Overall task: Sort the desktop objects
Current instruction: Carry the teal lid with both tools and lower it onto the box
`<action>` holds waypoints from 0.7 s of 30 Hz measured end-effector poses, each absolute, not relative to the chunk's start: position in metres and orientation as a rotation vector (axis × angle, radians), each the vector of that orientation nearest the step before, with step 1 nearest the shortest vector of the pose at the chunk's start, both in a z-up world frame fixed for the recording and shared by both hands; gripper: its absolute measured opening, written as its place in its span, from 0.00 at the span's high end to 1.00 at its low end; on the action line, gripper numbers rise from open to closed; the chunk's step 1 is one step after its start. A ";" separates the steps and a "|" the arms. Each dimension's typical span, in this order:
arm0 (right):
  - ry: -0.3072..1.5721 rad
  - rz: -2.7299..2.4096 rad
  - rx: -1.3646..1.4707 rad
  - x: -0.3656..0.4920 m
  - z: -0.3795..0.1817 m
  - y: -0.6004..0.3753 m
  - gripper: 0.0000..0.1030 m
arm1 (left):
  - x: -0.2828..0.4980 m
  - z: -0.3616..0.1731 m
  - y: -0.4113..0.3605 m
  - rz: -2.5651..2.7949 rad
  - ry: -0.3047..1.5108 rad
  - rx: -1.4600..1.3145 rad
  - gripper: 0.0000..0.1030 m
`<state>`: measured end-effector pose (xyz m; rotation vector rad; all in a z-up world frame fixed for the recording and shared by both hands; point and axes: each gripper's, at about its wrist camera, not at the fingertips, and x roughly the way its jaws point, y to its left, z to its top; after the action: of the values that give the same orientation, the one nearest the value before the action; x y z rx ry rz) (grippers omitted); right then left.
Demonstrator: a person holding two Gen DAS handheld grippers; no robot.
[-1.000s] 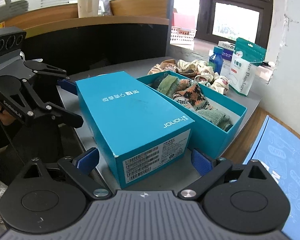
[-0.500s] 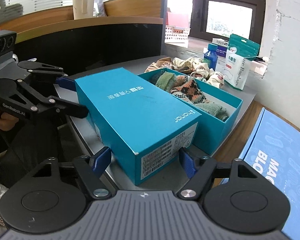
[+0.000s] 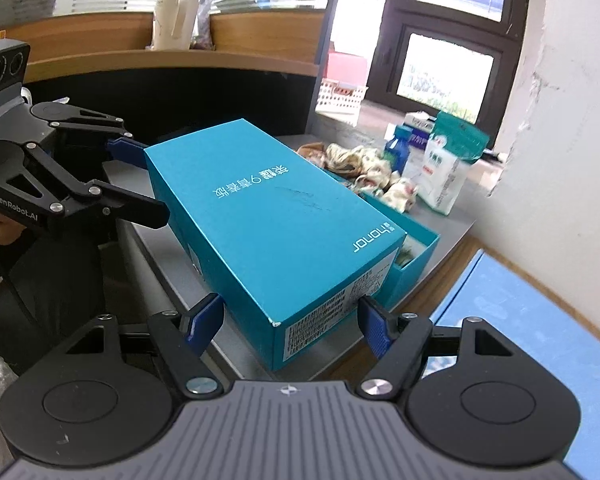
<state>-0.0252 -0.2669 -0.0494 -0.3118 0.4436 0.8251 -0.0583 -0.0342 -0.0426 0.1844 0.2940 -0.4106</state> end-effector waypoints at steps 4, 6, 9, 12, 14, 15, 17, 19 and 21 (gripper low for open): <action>0.408 0.799 -0.340 -0.023 -0.043 -0.270 0.24 | -0.047 -0.039 -0.037 -0.408 0.277 0.192 0.39; 0.399 0.786 -0.354 -0.018 -0.041 -0.270 0.23 | -0.041 -0.038 -0.038 -0.405 0.270 0.194 0.39; 0.383 0.772 -0.374 -0.009 -0.038 -0.270 0.23 | -0.032 -0.035 -0.040 -0.391 0.260 0.195 0.39; 0.369 0.766 -0.390 0.001 -0.034 -0.268 0.23 | -0.024 -0.033 -0.039 -0.380 0.253 0.186 0.39; 0.362 0.767 -0.392 0.008 -0.032 -0.268 0.23 | -0.017 -0.033 -0.039 -0.374 0.258 0.181 0.39; 0.362 0.768 -0.392 0.012 -0.031 -0.268 0.23 | -0.014 -0.033 -0.038 -0.373 0.263 0.171 0.39; 0.362 0.772 -0.392 0.020 -0.031 -0.267 0.23 | -0.008 -0.034 -0.036 -0.371 0.275 0.150 0.39; 0.364 0.771 -0.398 0.026 -0.031 -0.266 0.23 | -0.003 -0.037 -0.035 -0.368 0.283 0.140 0.39; 0.368 0.770 -0.398 0.031 -0.033 -0.265 0.23 | 0.000 -0.039 -0.037 -0.363 0.290 0.141 0.39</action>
<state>0.0314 -0.2649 -0.0332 -0.3979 0.3684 0.7700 0.0003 -0.0365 -0.0388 0.1414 0.2897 -0.3627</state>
